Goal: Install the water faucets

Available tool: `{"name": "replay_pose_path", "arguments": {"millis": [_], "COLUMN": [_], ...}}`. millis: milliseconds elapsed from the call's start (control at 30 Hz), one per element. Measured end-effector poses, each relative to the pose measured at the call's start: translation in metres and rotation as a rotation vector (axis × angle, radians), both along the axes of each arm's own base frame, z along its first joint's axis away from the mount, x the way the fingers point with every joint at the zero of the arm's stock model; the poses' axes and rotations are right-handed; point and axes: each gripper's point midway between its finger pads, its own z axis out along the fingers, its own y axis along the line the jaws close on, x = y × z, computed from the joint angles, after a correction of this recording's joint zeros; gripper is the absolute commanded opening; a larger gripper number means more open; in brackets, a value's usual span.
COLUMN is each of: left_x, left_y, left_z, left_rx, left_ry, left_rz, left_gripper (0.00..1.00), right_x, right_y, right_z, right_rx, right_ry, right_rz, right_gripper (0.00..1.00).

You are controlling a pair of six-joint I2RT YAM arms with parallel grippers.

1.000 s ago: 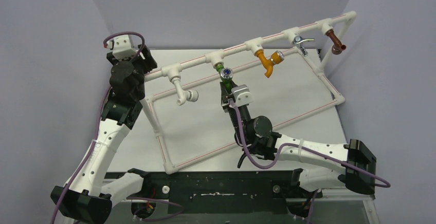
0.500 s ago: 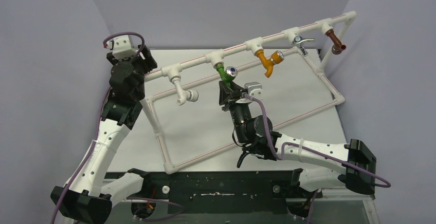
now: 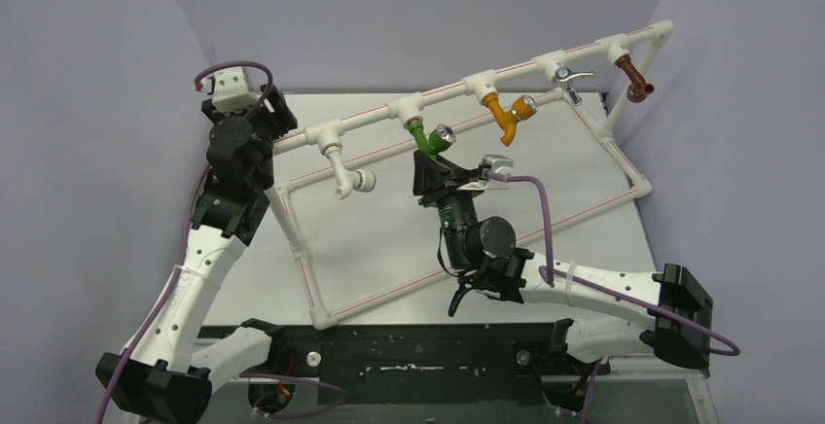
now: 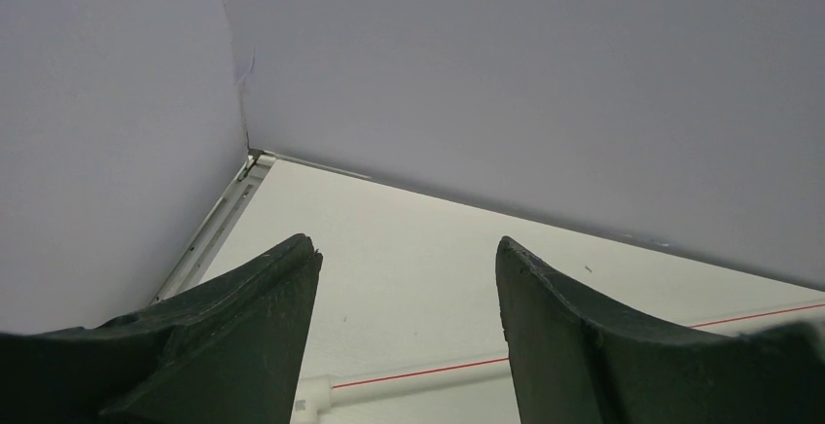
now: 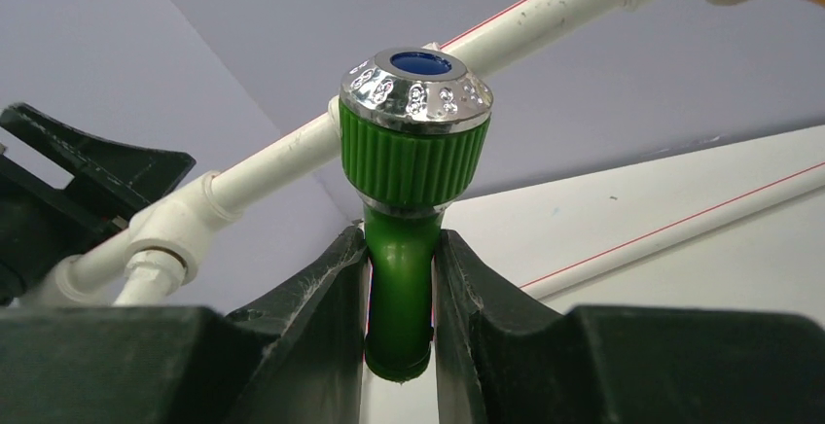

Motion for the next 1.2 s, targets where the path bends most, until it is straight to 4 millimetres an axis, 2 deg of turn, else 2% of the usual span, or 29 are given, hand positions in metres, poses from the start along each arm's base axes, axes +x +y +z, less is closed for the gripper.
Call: {"name": "replay_pose_path", "arguments": {"millis": [1200], "left_x": [0.0], "left_y": [0.0004], "left_z": [0.0017], "left_rx": [-0.01], "left_ry": [-0.018], "left_rz": [-0.003], "left_gripper": [0.64], "right_x": [0.0043], "right_y": [0.0046], "right_z": [0.0008], "right_rx": [0.713], "right_ry": [0.265], "right_rz": [0.128], "right_gripper": [0.0]}}
